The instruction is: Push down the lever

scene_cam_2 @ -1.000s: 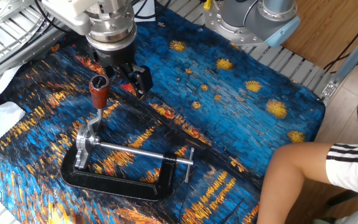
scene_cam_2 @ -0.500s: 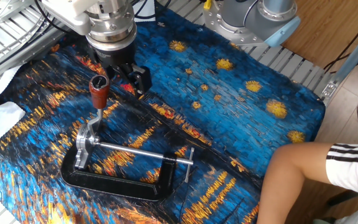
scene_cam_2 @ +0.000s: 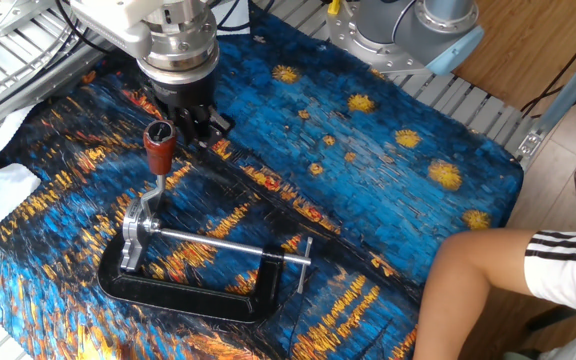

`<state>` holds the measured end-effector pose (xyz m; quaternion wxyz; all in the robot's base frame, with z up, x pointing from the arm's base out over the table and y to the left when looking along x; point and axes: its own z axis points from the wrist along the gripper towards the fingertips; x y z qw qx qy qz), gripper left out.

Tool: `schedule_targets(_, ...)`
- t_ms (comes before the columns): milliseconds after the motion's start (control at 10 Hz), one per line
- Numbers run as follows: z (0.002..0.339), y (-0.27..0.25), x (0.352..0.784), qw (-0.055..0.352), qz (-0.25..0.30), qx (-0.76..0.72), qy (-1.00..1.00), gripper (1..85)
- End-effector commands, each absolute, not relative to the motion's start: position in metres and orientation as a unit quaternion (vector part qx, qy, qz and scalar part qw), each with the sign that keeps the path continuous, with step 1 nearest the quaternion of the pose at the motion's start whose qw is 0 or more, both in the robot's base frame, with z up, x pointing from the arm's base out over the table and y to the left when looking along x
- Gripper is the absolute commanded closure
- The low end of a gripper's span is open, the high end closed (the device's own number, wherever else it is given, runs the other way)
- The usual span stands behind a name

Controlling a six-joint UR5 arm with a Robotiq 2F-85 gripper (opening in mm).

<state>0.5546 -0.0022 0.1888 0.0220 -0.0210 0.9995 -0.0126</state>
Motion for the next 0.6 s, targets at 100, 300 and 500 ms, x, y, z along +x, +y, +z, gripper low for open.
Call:
schedule_targets(100,0.188,-0.001,0.553,0.025,-0.004,-0.021,0.999,84.7)
schedule_targets(300,0.187,-0.001,0.55,0.021,-0.001,-0.02,1.0,84.7)
schedule_targets(500,0.187,-0.001,0.542,0.012,0.0,-0.024,1.0,84.7)
